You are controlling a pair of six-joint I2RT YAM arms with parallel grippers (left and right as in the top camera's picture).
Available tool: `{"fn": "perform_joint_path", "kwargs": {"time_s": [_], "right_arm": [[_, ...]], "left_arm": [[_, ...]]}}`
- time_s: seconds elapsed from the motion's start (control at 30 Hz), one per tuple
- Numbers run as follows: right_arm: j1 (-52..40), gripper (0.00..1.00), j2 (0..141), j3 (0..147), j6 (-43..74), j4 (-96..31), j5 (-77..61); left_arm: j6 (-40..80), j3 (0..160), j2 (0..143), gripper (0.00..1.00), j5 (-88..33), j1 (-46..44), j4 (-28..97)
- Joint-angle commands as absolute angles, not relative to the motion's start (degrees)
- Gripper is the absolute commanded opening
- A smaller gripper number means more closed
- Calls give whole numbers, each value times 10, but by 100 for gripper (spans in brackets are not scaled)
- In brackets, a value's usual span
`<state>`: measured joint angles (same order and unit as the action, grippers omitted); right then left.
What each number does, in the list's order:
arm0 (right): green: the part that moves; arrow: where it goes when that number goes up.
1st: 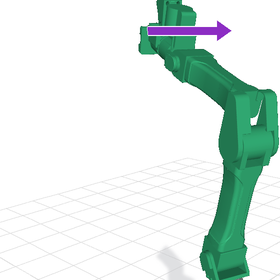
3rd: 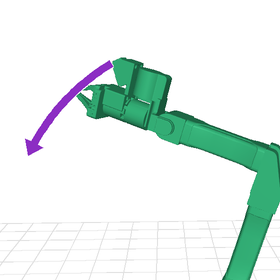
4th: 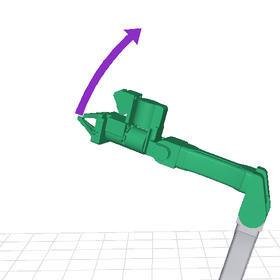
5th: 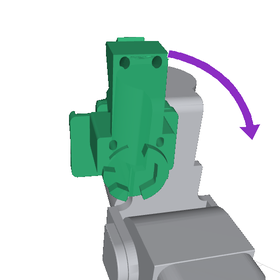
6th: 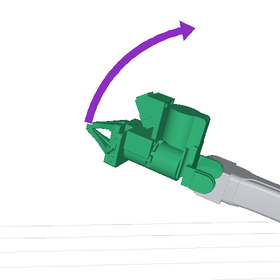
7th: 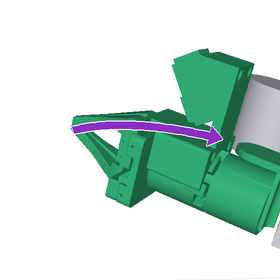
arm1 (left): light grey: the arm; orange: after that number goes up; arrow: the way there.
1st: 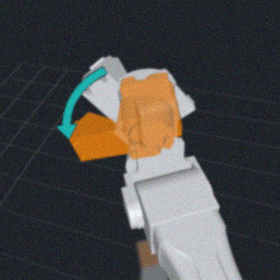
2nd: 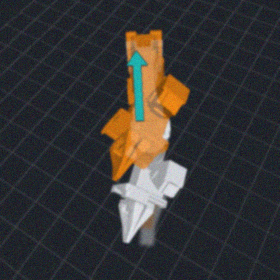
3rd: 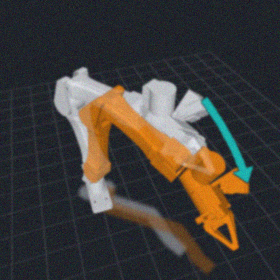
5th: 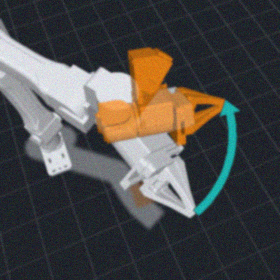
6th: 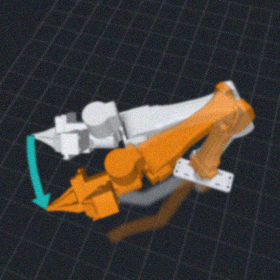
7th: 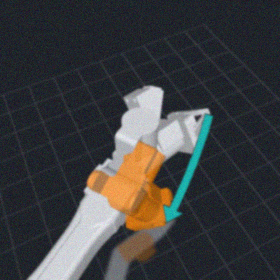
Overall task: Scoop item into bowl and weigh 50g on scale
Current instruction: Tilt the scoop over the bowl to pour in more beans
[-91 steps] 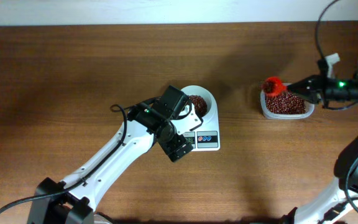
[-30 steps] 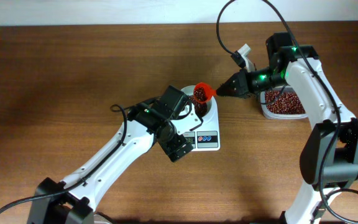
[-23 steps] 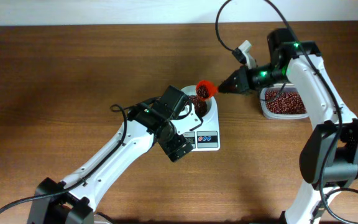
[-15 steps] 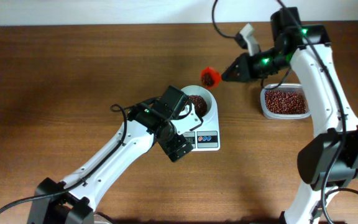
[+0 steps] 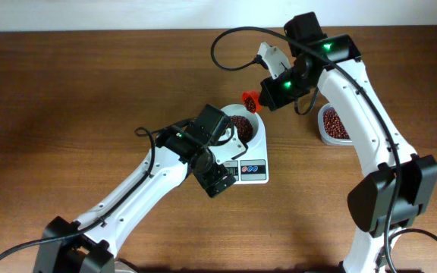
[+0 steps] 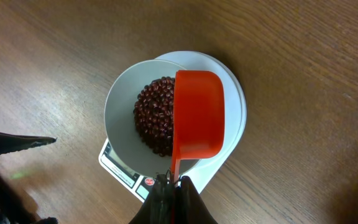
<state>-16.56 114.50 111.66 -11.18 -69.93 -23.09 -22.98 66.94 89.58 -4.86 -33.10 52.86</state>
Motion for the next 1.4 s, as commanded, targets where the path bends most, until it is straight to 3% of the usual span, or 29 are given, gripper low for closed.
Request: {"fn": "perform_joint_path", "kwargs": {"time_s": [0.0, 0.7, 0.87, 1.37], "right_arm": [[-169, 4, 1145, 1127, -118, -700, -228], [-187, 4, 1145, 1127, -81, -704, -236], [-218, 4, 1145, 1127, -66, -698, -91], [-221, 4, 1145, 1127, -66, -707, -152]], "left_arm": [[-237, 665, 892, 99, -47, -332, 528], [-237, 665, 892, 99, -47, -332, 528], [-237, 665, 892, 99, -47, -332, 528], [-237, 665, 892, 99, -47, -332, 528]]}}
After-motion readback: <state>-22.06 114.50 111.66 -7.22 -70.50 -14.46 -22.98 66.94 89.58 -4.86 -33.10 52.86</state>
